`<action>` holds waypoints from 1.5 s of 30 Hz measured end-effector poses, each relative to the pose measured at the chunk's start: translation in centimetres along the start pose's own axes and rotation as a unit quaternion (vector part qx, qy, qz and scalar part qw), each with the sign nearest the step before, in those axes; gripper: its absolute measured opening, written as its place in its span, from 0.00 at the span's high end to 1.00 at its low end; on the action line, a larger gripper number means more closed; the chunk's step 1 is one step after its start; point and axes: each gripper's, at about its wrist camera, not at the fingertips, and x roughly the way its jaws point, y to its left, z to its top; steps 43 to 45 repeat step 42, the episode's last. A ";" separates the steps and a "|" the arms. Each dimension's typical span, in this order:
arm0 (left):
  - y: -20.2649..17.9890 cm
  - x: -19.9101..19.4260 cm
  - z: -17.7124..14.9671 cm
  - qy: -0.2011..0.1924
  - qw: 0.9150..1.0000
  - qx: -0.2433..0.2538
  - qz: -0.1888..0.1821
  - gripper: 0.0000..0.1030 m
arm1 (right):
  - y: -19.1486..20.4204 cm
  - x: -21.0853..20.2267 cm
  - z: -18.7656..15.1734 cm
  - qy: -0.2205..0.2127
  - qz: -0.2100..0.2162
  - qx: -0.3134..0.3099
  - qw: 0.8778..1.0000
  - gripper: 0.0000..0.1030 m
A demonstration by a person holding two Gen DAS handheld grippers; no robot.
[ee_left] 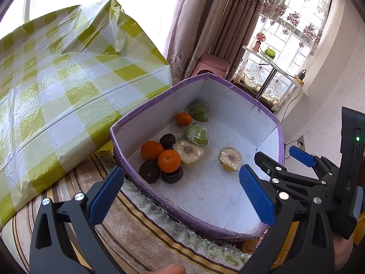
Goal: Organize fruits
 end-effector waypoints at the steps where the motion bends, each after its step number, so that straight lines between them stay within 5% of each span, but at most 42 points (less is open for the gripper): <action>1: 0.0 0.0 0.0 0.000 1.000 0.000 0.000 0.02 | 0.0 0.0 0.0 0.000 0.000 0.000 1.000 0.17; 45: -0.7 0.4 0.2 -0.003 1.000 0.002 0.006 0.02 | -0.2 0.3 -0.1 0.004 -0.001 0.007 1.000 0.17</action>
